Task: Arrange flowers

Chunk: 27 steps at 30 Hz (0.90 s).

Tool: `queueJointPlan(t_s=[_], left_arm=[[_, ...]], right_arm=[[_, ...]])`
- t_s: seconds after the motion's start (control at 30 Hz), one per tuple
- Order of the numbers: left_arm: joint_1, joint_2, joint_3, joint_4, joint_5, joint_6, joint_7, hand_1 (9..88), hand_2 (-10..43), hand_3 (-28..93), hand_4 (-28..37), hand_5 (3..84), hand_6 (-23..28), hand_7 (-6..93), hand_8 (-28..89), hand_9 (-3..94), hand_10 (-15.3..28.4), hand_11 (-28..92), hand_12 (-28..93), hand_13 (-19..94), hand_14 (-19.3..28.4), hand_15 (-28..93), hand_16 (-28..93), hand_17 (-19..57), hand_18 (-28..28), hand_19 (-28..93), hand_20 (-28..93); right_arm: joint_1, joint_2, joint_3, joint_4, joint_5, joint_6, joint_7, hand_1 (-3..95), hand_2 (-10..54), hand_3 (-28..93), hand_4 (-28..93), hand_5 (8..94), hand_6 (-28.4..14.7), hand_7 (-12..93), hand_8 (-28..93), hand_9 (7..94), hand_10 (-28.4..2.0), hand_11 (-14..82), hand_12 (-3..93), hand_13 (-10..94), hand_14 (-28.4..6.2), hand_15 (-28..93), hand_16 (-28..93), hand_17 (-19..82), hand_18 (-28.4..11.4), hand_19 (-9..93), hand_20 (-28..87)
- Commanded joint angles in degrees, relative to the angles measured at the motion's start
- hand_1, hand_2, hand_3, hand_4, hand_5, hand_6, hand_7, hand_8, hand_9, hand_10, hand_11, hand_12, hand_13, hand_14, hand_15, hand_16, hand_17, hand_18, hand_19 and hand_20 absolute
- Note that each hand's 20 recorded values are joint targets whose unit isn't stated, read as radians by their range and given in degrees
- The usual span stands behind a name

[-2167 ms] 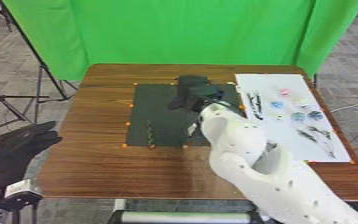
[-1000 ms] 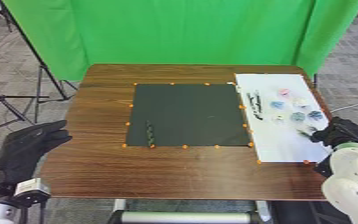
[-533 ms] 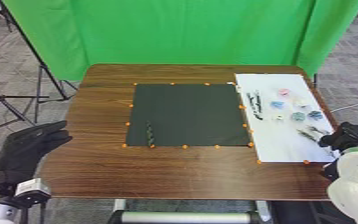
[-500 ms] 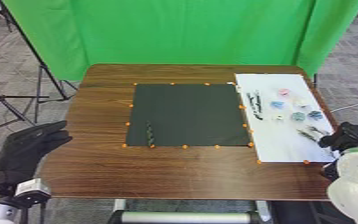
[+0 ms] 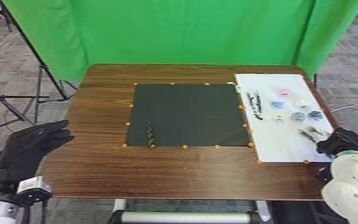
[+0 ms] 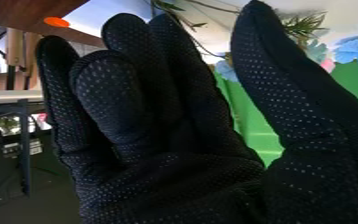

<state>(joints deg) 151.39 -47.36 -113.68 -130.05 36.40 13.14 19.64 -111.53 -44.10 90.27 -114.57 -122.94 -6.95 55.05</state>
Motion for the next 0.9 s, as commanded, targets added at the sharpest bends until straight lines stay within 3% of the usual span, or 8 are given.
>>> queueJointPlan(t_s=[0.03, 0.13, 0.3, 0.5, 0.77, 0.9], left_arm=[[0.66, -1.47, 0.17, -0.23, 0.03, -0.71, -0.97, 32.4, 3.0, 78, -14.6, 54.1, 15.2, 15.6, -9, 45.3, 21.8, 43, 11, 31, 25.7, 63, -13, -8.5, 20.4, 59, 16], [0.23, -1.32, 0.51, -0.13, 0.1, -0.9, -1.25, 32.3, 2.9, 78, -14.5, 54.1, 15.2, 15.5, -9, 45.2, 21.7, 43, 11, 31, 25.8, 63, -13, -8.5, 20.4, 59, 16], [-0.65, -1.4, 0.71, 0.0, 0.18, -1.09, -1.77, 32.2, 3.0, 78, -14.7, 54.1, 15.2, 15.4, -9, 45.2, 21.8, 43, 11, 31, 25.7, 63, -13, -8.5, 20.4, 59, 16], [-0.48, -1.71, 0.64, -0.07, 0.16, -1.21, -1.93, 32.0, 3.0, 78, -14.6, 54.1, 15.3, 15.4, -9, 45.1, 21.9, 43, 11, 31, 25.8, 63, -13, -8.6, 20.4, 59, 16], [0.02, -1.65, 0.58, -0.14, -0.12, -0.86, -1.65, 31.9, 3.0, 78, -14.6, 54.1, 15.4, 15.2, -9, 45.1, 21.9, 43, 11, 31, 26.0, 63, -13, -8.6, 20.4, 59, 16], [0.77, -1.46, 0.4, -0.25, -0.49, -0.41, -0.88, 31.9, 3.0, 78, -14.6, 54.0, 15.3, 15.2, -9, 45.1, 21.9, 43, 11, 31, 26.1, 63, -13, -8.6, 20.4, 59, 16]], right_arm=[[0.0, -0.58, -1.54, 0.87, -1.55, 1.71, 0.85, 40.2, -6.7, 79, -23, 68.1, -12.2, 18, -8, 64.5, -22.7, 44.4, 19.9, 66, -16.2, 77, 19, 36, -27.1, 91, -20], [-0.03, -0.58, -2.49, 1.41, -2.44, 3.11, 0.97, 42.4, -8.2, 79, -24, 69.3, -10.6, 20, -8, 66.1, -21.6, 45.2, 20.0, 67, -15.4, 77, 19, 36, -26.4, 91, -19], [0.82, -0.1, -4.64, 3.36, -5.28, 6.74, 1.41, 48.9, -9.5, 75, -28, 73.0, -8.8, 23, 10, 71.5, -17.3, 41.4, 26.8, 71, -13.2, 75, 20, 38, -25.2, 92, -18], [1.61, 0.14, -5.79, 5.45, -7.52, 8.87, 2.21, 54.8, -9.5, 73, -28, 78.6, -5.4, 28, 12, 80.5, -13.1, 39.3, 32.0, 78, -9.4, 72, 21, 41, -23.0, 93, -19], [2.01, 0.25, -5.67, 6.36, -9.53, 12.85, 2.3, 56.4, -9.5, 74, -28, 82.1, -4.7, 28, 11, 84.2, -11.9, 39.1, 32.7, 82, -7.4, 70, 21, 45, -20.6, 93, -17], [3.63, 0.81, -6.25, 4.79, -9.34, 15.35, 1.53, 56.3, -9.5, 75, -28, 83.4, -4.0, 28, 12, 86.0, -10.9, 39.7, 32.6, 84, -6.8, 70, 22, 45, -20.2, 93, -17]])
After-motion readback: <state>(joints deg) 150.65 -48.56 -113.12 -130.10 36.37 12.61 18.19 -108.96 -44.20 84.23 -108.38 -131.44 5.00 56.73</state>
